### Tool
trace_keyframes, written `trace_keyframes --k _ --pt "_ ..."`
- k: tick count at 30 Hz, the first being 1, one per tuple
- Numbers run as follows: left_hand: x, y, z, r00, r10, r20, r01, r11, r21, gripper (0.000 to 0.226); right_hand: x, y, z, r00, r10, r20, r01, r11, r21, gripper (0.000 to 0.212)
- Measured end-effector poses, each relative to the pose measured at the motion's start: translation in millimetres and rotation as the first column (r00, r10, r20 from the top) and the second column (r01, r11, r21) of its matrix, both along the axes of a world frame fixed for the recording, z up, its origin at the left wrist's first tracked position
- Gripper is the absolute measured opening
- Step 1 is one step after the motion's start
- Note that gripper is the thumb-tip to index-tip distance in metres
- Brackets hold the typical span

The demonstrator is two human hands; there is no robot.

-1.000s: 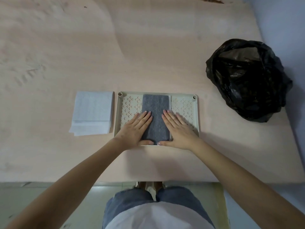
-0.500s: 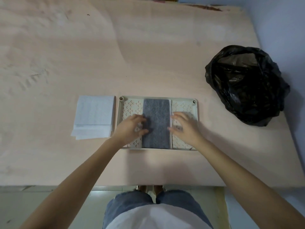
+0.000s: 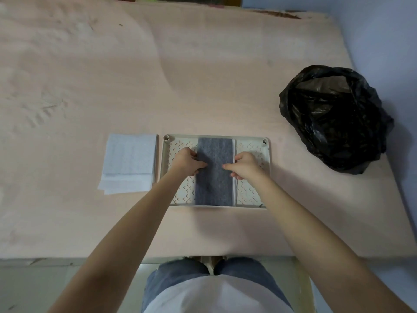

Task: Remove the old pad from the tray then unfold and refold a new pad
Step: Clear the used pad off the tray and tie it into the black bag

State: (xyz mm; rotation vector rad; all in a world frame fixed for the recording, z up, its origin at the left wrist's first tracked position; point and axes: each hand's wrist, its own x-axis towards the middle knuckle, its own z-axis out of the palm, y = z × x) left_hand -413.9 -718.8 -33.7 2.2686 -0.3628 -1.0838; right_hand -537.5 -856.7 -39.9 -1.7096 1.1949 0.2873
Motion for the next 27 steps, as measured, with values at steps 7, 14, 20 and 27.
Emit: trace_keyframes --k 7,14,20,27 --pt "0 -1 3 0.991 0.090 -0.101 -0.101 0.989 -0.107 0.026 -3 -2 2 0.999 0.009 0.046 -0.012 0.997 0.070 0.027" --pt "4 7 17 0.902 0.182 -0.391 -0.260 0.953 -0.156 0.024 -13 -10 5 0.993 0.026 0.115 -0.043 0.988 0.147 0.024" --pt "3 17 16 0.857 0.187 -0.481 -0.330 0.915 -0.232 0.016 -18 -14 10 0.991 0.023 0.129 -0.043 0.986 0.161 0.042" --pt "5 20 15 0.868 0.160 -0.471 -0.293 0.930 -0.224 0.017 -22 -14 14 0.990 0.108 0.094 -0.123 0.976 0.178 0.023"
